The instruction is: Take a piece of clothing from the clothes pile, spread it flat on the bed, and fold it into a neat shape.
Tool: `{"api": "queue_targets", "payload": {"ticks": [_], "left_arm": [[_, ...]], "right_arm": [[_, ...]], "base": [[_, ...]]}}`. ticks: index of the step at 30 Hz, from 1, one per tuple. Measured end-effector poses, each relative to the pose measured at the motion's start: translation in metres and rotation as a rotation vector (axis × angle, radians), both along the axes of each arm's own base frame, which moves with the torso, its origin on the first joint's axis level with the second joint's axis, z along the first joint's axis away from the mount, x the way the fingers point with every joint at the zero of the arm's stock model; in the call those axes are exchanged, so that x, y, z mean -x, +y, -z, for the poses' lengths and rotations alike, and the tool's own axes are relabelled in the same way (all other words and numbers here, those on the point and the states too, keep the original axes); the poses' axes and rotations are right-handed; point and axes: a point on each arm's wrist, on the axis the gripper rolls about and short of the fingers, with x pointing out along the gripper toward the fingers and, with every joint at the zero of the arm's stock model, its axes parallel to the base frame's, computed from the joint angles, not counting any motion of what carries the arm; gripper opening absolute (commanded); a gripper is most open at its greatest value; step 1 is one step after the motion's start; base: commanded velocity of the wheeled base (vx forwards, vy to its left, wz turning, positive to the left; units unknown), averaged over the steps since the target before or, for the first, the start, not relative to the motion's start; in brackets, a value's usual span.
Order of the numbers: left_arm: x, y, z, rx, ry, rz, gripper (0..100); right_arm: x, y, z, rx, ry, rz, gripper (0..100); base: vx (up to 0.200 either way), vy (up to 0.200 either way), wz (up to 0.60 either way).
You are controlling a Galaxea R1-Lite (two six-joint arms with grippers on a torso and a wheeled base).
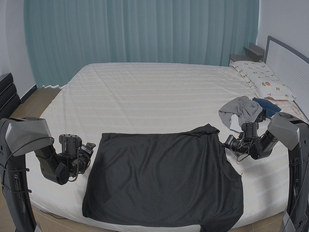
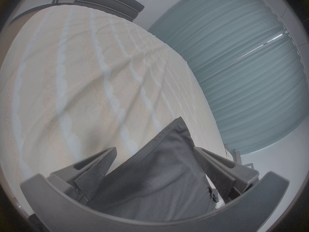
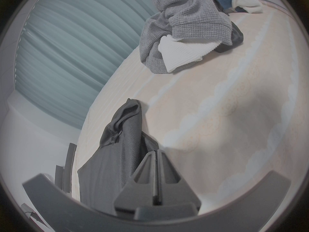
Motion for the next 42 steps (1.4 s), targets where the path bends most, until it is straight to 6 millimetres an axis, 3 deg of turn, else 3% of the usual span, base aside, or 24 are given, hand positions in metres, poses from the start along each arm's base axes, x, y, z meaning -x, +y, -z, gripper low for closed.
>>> {"api": "queue_targets", "payload": {"ticks": [15,30,31,36,42], "left_arm": [[0.000,0.000,0.000,0.000,0.000,0.000,100],[0.000,0.000,0.000,-0.001,0.001,0.001,100],[0.000,-0.001,0.000,-0.001,0.001,0.002,100],[0.003,-0.002,0.002,-0.016,0.011,0.015,100],[0.011,-0.004,0.002,-0.049,-0.022,0.049,100]], "right_arm": [[0.012,-0.026,-0.022,0.028,-0.100,0.080,0],[0.003,-0.033,-0.018,0.045,-0.117,0.111,0],[0.003,-0.032,-0.016,0.045,-0.114,0.109,100],[0.010,-0.028,-0.011,0.042,-0.085,0.096,100],[0.023,-0.031,-0.021,0.032,-0.073,0.091,100]], "base": [[0.000,0.000,0.00],[0.000,0.000,0.00],[0.000,0.000,0.00],[0.000,0.000,0.00],[0.000,0.000,0.00]]}}
